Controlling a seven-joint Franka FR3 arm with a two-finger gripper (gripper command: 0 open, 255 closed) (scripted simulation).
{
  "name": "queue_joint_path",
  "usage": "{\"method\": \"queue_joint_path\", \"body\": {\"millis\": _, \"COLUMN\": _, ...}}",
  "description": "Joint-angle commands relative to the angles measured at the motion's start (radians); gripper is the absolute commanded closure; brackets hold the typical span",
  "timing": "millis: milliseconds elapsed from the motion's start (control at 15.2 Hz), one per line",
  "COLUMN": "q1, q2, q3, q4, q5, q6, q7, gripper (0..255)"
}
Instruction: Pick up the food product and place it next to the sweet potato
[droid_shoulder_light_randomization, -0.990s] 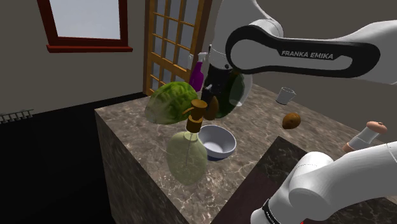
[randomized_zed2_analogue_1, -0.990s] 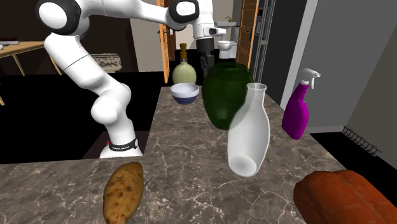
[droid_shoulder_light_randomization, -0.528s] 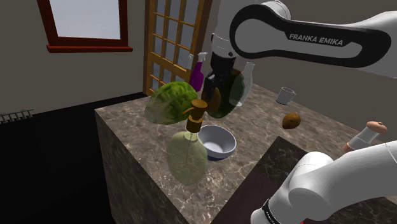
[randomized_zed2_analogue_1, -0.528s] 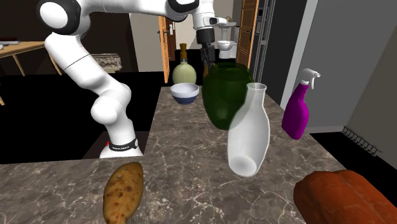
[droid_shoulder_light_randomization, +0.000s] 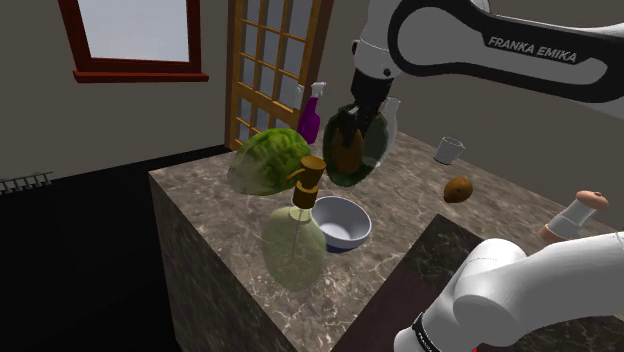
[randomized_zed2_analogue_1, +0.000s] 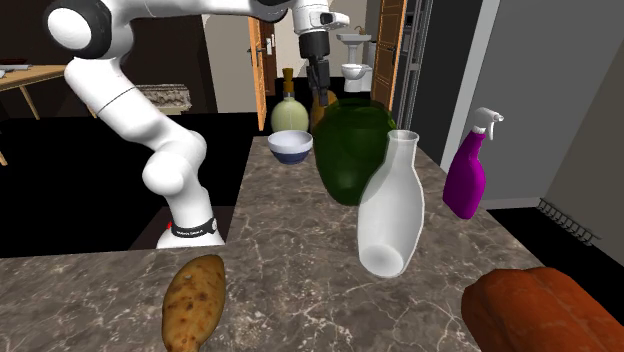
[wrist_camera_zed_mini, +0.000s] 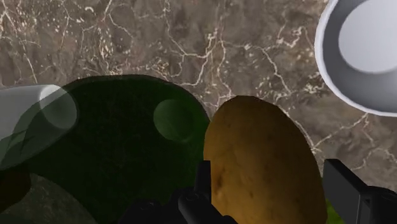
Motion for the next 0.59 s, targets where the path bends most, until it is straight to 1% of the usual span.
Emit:
{"method": "queue_joint_path", "body": {"millis": 0, "q1": -0.009, "q2": -0.064, "q3": -0.038, "q4": -0.061, "q5": -0.014, "q6": -0.001, "q7": -0.042, "gripper": 255}}
{"method": "queue_joint_path", "body": {"millis": 528, "q1": -0.044, "q2": -0.274, "q3": -0.18, "q4": -0.194, "q5": -0.089, "q6": -0.048, "q7": -0.202, "gripper": 255}}
